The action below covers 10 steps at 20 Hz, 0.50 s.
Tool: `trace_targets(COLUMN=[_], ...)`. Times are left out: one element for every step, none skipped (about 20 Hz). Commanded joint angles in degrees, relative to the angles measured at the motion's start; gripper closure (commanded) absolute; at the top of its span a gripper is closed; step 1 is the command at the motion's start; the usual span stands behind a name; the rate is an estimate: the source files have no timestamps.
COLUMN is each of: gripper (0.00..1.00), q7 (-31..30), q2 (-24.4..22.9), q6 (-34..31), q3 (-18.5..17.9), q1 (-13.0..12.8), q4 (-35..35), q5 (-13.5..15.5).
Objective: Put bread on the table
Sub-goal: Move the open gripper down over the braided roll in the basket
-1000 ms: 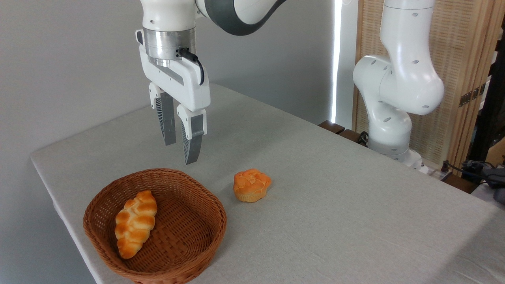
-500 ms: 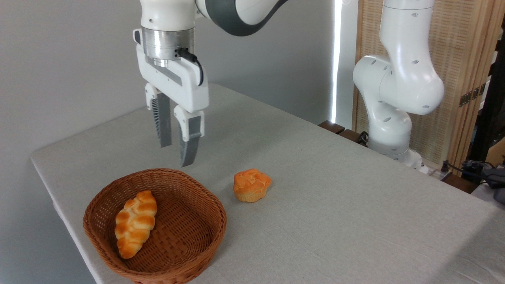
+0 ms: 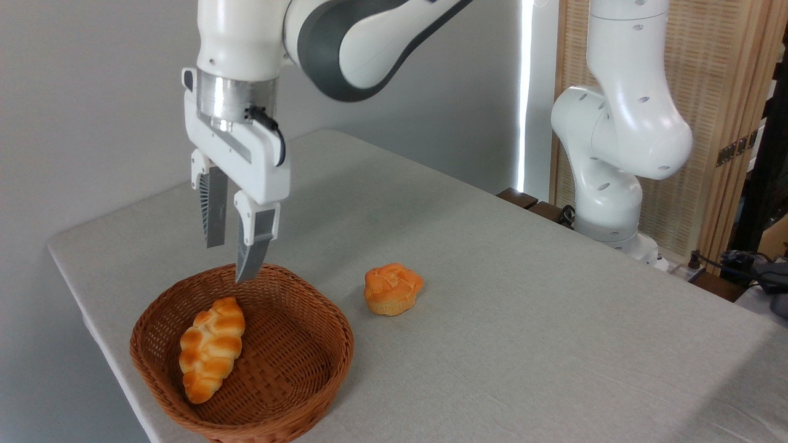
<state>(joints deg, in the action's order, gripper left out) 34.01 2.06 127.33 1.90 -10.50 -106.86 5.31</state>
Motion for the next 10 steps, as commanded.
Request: trace_targets(gripper=[0.00, 0.00, 0.00, 0.00, 0.00, 0.00, 0.00, 0.00, 0.00, 0.00], q7=[-3.3, -6.5, -9.8, -12.5, -13.6, -15.4, -17.6, -18.9, -21.9, -25.1], q2=[2.1, 2.2, 2.2, 2.3, 2.4, 2.9, 3.6, 3.9, 4.7, 5.5], q6=[6.0, 6.8, 7.0, 7.1, 7.1, 7.1, 7.1, 7.1, 7.1, 7.1], q3=[-0.1, -0.1, 0.0, 0.1, 0.1, 0.1, 0.1, 0.1, 0.1, 0.1], q1=[-0.3, -0.3, -0.4, -0.4, -0.4, -0.3, -0.2, -0.2, -0.2, -0.3], q4=[0.5, 0.5, 0.6, 0.5, 0.5, 0.5, 0.5, 0.4, 0.5, 0.5], q5=[1.1, 0.9, 0.8, 0.7, 0.7, 0.8, 0.8, 0.8, 0.6, 0.3])
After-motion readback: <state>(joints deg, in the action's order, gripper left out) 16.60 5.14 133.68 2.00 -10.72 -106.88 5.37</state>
